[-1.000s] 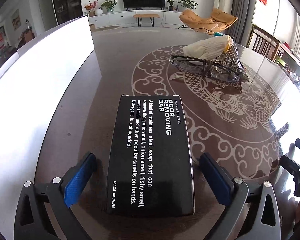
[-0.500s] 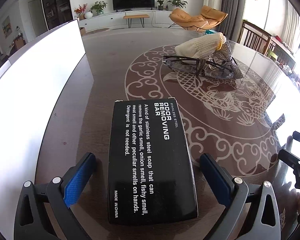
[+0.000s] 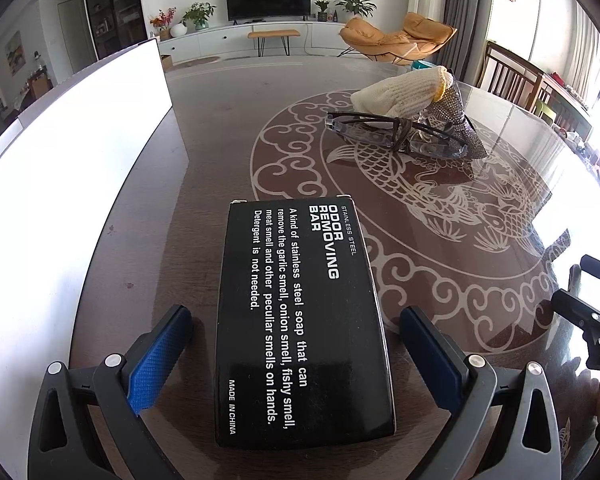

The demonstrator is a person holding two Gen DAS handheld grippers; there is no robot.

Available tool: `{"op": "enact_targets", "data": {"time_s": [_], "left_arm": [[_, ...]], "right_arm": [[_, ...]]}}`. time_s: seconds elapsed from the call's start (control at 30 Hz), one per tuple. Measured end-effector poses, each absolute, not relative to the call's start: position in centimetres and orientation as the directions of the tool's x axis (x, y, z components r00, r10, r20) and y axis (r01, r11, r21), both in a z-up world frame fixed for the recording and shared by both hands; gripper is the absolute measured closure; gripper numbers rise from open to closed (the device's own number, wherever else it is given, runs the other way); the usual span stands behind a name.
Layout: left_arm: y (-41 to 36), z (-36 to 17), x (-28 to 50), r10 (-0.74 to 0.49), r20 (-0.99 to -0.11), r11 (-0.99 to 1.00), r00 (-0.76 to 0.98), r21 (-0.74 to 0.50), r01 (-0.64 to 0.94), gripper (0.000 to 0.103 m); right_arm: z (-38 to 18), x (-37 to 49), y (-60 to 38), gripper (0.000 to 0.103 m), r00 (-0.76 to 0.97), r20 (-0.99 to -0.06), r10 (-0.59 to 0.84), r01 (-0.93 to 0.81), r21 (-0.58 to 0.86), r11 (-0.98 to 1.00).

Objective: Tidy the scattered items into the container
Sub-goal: 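Move the right gripper toward the clear eyeglasses while the left gripper holds the box, then grasp the clear eyeglasses by the black arms with the right gripper and lift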

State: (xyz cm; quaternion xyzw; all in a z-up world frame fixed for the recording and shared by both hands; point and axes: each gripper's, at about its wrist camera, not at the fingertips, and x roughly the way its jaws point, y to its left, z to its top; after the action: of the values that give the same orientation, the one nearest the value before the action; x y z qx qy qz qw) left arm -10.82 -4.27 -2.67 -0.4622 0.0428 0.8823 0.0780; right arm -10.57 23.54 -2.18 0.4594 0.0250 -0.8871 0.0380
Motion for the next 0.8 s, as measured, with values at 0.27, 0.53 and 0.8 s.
{"op": "enact_targets", "data": {"time_s": [0.27, 0.53, 0.8], "left_arm": [[-4.3, -2.7, -10.8, 0.098, -0.822, -0.984, -0.561, 0.003, -0.177, 0.0], [-4.2, -2.7, -10.8, 0.098, -0.822, -0.984, -0.561, 0.003, -0.177, 0.0], [-4.2, -2.7, -10.9, 0.099, -0.822, -0.984, -0.561, 0.003, -0.178, 0.0]], "right_arm": [[-1.2, -16.0, 17.9, 0.0, -0.519, -0.77, -0.371, 0.254, 0.275, -0.927], [-1.2, -22.7, 17.4, 0.0, -0.473, -0.737, -0.482, 0.218, 0.432, -0.875], [-1.5, -26.7, 20.2, 0.0, -0.562, -0.646, -0.516, 0.066, 0.586, -0.807]]}}
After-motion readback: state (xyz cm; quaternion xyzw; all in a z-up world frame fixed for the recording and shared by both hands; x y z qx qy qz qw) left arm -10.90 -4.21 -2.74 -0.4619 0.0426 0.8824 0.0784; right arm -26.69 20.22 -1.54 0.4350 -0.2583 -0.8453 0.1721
